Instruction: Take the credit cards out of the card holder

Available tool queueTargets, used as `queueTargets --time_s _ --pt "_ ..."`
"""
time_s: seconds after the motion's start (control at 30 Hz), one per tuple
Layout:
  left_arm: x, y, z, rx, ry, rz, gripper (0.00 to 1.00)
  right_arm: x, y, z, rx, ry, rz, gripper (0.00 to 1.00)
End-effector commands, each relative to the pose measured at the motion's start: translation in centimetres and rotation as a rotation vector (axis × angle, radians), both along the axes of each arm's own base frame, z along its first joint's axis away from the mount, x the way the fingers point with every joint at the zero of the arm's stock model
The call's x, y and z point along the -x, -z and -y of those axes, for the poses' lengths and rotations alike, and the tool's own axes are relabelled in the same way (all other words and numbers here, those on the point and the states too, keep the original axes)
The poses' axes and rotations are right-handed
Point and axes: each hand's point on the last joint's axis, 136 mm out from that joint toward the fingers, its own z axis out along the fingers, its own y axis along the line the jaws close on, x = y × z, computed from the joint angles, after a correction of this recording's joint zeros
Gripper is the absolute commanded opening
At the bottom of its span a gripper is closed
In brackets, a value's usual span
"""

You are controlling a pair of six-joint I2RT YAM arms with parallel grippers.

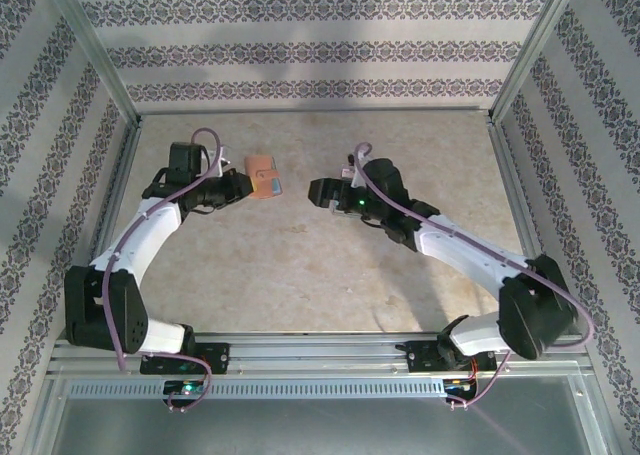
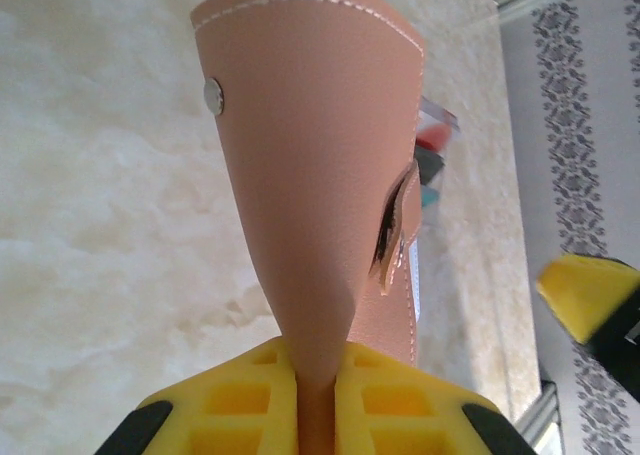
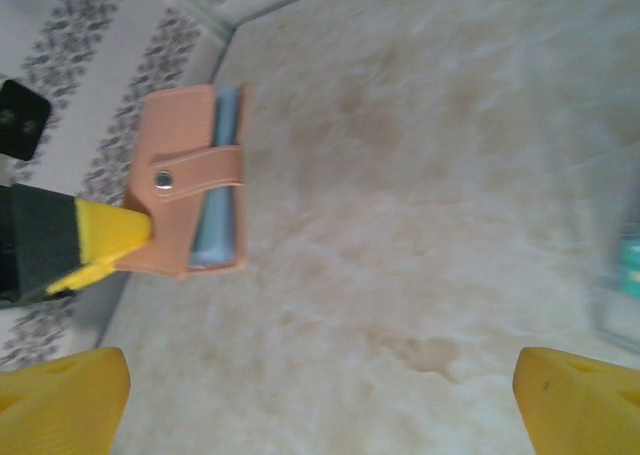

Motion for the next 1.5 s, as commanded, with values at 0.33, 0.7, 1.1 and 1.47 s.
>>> queueTargets --time_s 0.33,0.7,1.1,1.47 --pt "3.8 -4.0 4.4 0.131 0.074 0.07 0.14 -2.2 -2.1 -7.8 -0.201 -0.183 -0.03 0.98" --pt "5.3 -3.1 6.9 0.137 0.137 0.052 0.18 -2.0 -3.6 -10.2 -0.292 -0.26 -0.024 0.75" --pt "5.2 -4.1 7.1 0.151 0.135 0.097 0.42 -1.6 -3.9 -8.7 -0.309 -0.232 -0.006 0.25" --pt "5.3 -7.2 5.9 0.131 0.09 0.289 0.99 -1.2 -8.5 -3.7 -0.408 -0.197 0.097 0.14"
